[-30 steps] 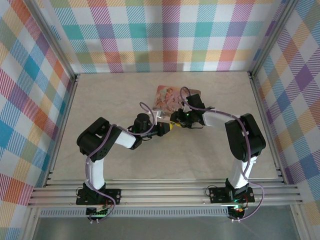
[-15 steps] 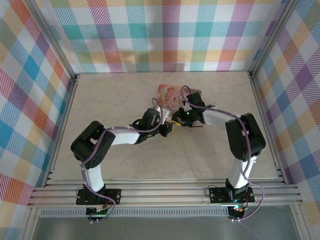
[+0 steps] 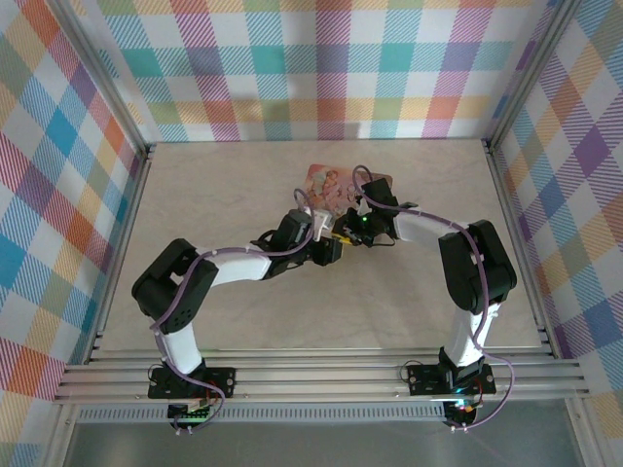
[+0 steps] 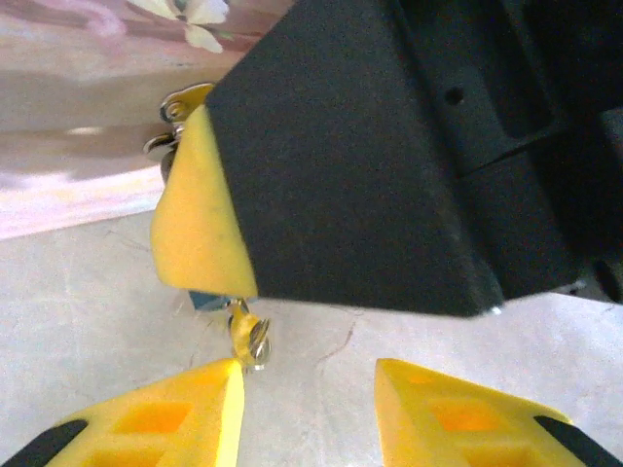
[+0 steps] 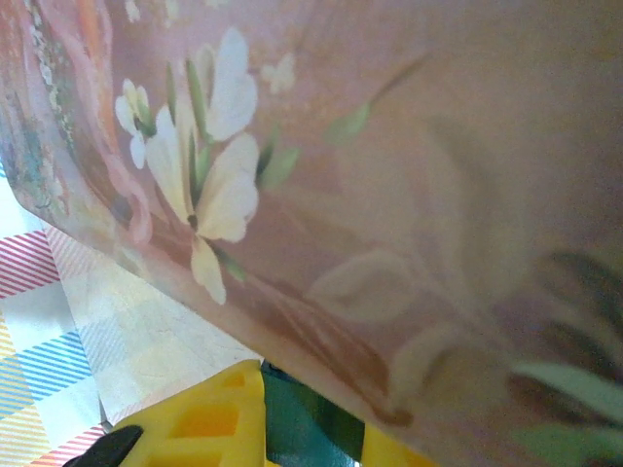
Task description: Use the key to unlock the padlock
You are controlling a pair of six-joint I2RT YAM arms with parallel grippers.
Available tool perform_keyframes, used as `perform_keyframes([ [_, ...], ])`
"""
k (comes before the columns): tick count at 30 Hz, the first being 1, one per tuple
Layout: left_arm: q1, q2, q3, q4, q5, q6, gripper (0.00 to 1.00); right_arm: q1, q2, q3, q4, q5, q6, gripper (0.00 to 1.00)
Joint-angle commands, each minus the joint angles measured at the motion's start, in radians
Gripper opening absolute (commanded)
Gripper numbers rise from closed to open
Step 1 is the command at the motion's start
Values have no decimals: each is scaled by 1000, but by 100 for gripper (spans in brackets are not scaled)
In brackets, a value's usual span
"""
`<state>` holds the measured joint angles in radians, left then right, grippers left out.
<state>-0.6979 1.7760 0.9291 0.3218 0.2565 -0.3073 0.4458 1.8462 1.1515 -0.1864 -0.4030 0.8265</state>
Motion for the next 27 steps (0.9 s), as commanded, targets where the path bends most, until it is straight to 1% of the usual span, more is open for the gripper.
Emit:
perform_keyframes([
  [1, 28, -84, -68, 67, 16, -158, 42, 10, 37, -3, -99, -47, 104, 0],
  [4, 57, -126, -140, 138, 0, -280, 44, 10, 35, -3, -88, -43, 120, 0],
  [9, 101, -121, -228, 321, 21, -537, 42, 11, 34, -9, -70, -44, 144, 0],
  [12, 104, -69, -246, 441, 40, -653, 39, 10, 35, -10, -63, -49, 158, 0],
  [16, 104, 56, -238, 683, 97, -758, 35, 10, 36, -8, -55, -58, 169, 0],
  [19, 104, 111, -229, 793, 99, -798, 32, 10, 38, -4, -56, -59, 170, 0],
  [23, 104, 107, -215, 736, 85, -761, 30, 10, 40, -4, -57, -63, 173, 0],
  [27, 103, 111, -197, 704, 99, -747, 29, 10, 40, -4, -59, -62, 172, 0],
])
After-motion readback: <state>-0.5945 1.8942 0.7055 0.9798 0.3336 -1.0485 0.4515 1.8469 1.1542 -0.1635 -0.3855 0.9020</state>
